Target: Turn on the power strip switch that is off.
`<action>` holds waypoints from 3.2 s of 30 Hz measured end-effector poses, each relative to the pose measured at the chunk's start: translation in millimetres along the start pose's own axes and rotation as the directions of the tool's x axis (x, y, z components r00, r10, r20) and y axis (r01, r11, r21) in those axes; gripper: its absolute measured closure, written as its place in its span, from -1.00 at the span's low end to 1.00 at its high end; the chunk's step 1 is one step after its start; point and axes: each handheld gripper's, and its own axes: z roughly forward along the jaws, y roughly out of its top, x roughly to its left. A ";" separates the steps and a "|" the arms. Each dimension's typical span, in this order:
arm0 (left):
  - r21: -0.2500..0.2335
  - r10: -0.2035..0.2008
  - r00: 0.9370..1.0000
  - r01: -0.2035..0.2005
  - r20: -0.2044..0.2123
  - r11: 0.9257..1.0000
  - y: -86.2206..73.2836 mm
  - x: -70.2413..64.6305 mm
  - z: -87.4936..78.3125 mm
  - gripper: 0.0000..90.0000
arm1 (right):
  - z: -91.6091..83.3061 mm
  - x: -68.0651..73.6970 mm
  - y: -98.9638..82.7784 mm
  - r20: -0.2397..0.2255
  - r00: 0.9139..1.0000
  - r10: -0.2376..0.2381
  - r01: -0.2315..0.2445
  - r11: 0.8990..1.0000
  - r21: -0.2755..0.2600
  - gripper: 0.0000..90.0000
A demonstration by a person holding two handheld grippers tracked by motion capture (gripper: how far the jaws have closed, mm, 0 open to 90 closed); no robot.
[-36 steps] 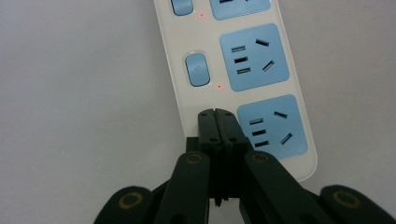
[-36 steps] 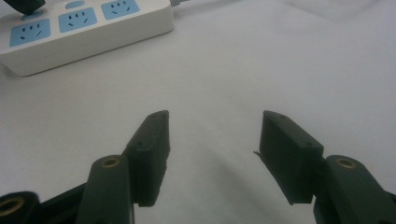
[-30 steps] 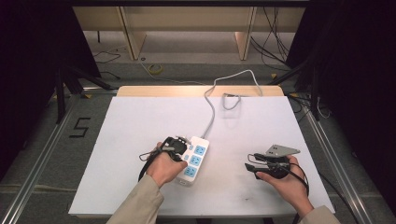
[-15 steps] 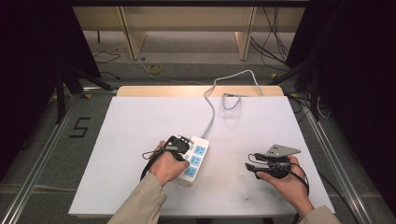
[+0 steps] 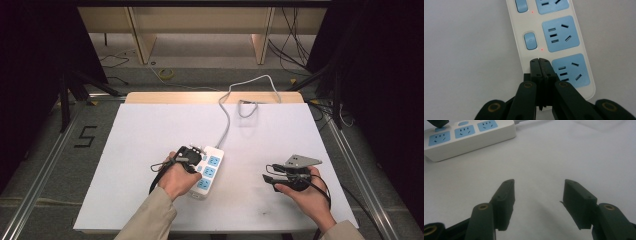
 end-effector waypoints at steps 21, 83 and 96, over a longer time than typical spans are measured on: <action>0.034 0.001 1.000 -0.001 0.001 0.999 2.1 0.3 3.1 1.00 | -0.1 0.1 0.0 0.000 1.000 0.000 0.000 1.000 -0.001 -0.03; 0.028 0.033 0.999 -0.033 -0.006 0.999 0.9 -1.3 0.5 1.00 | -0.1 -0.1 -0.1 -0.001 1.000 0.000 0.000 1.000 0.002 -0.03; 0.006 0.032 0.999 -0.032 -0.004 0.999 0.7 0.6 -1.7 1.00 | -0.2 -0.1 0.0 0.000 1.000 0.000 0.000 1.000 0.000 -0.03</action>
